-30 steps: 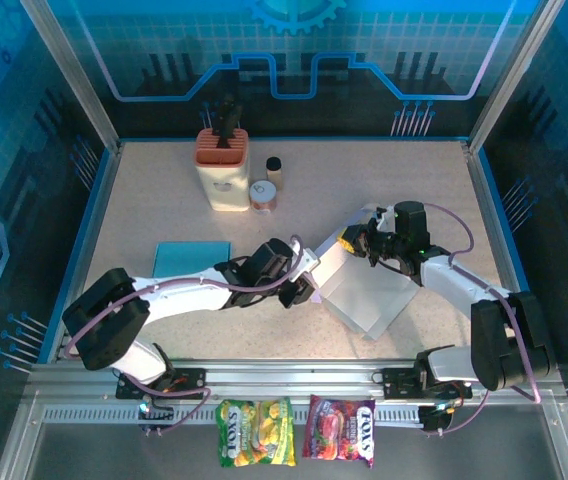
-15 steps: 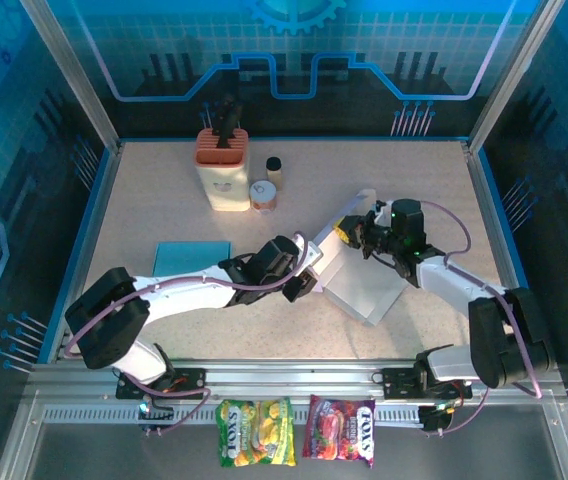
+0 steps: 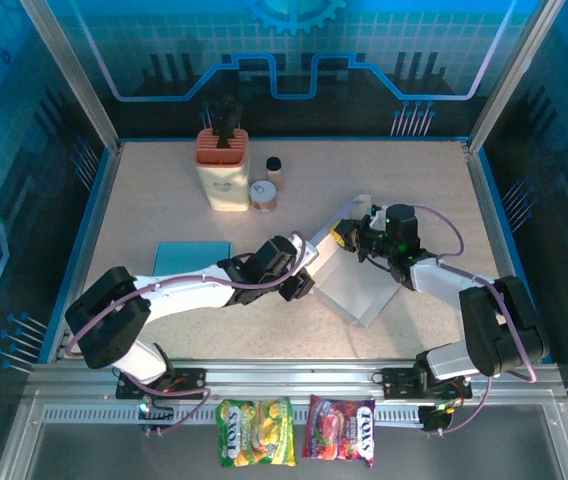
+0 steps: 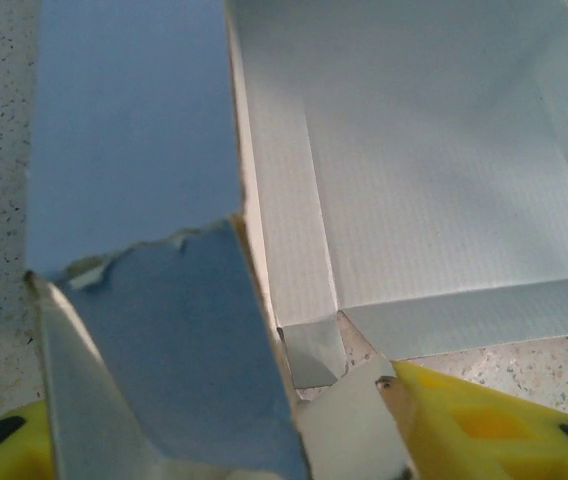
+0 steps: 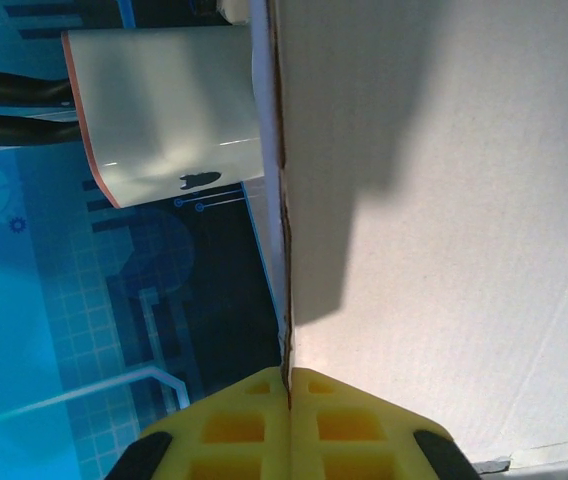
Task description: Fold the paper box
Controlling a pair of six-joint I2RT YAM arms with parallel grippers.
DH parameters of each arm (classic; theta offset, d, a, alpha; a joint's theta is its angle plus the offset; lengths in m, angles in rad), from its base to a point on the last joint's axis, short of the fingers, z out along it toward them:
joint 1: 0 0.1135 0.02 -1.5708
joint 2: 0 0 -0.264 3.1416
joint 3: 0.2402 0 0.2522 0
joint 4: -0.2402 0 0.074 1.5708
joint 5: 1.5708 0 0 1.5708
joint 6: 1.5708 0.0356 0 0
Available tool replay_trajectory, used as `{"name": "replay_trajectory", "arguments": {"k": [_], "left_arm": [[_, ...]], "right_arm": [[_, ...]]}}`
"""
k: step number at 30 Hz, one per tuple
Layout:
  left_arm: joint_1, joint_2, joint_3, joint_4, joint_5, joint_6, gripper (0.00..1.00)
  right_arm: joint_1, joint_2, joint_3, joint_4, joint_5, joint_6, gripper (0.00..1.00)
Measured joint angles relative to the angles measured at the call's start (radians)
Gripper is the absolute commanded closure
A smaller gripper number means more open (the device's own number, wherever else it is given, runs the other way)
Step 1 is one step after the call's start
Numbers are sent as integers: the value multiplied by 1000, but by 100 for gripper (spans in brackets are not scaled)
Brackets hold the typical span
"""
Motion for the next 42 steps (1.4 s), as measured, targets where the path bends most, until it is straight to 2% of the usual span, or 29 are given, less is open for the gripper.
{"name": "replay_trajectory", "arguments": {"k": [11,22,34,42], "left_arm": [[0,-18,-37,2,20,-13,44],[-16,11,-41,4,39,-30,52],[-73,35,-40,109,-92,-177,55],[-75,43,-40,192,-165,-246,55]], "right_arm": [[-5,-43,-69,47,-1,-16,100],[-15,-66,-100,69,-8,-26,100],[-14,-64,-116,124,2,16,100],[-14,-61,-122,142,6,35,100]]}}
